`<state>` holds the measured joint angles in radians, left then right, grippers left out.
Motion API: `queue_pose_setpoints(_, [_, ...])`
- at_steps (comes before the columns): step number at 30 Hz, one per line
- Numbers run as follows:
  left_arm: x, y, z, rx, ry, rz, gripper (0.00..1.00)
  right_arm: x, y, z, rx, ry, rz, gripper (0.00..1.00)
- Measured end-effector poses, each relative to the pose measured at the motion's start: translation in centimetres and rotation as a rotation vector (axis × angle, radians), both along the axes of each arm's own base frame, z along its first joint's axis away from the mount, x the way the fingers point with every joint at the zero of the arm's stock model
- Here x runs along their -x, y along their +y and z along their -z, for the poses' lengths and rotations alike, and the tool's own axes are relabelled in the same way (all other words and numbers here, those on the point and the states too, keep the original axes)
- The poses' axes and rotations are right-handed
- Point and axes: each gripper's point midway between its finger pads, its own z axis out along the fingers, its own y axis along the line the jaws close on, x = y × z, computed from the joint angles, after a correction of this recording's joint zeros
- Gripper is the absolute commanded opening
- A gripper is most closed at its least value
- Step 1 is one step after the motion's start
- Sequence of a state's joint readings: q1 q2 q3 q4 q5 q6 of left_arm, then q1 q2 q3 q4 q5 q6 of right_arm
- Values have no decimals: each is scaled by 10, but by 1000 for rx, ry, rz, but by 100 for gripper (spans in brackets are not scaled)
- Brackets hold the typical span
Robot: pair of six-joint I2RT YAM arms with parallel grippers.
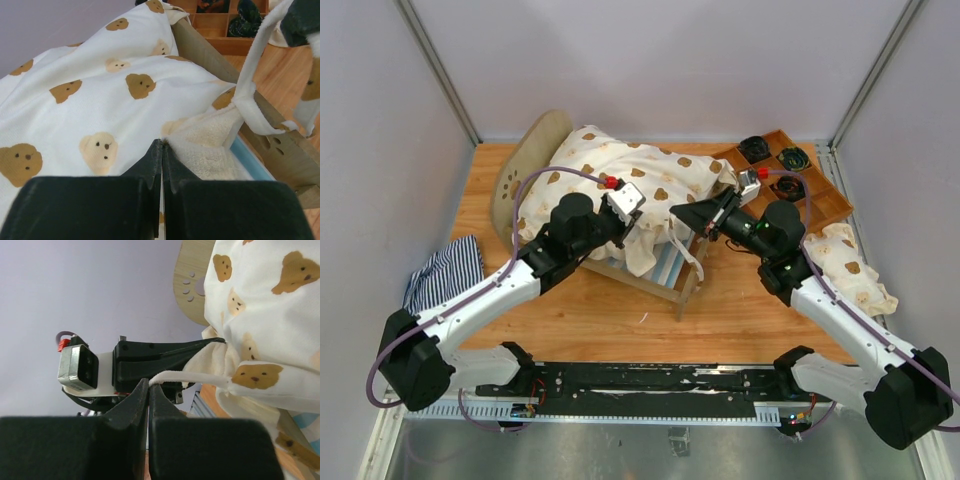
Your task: Set up the pet bed
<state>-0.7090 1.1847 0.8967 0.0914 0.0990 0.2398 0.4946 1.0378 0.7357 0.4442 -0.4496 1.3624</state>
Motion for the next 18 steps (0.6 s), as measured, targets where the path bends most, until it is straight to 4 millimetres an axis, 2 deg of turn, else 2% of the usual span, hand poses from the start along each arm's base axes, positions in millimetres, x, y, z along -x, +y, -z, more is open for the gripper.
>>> queue_pose_setpoints(8, [-4,3,3,17,11,-17,0,4,3,-17,-101,28,-32,0])
queue_pose_setpoints(14, [-6,3,6,22,18,-22,0,3,7,-16,-164,74,-60,1])
queue_pose_setpoints(18, [-7,5,10,23,30,-31,0,1,14,-9,-193,119,-93,6])
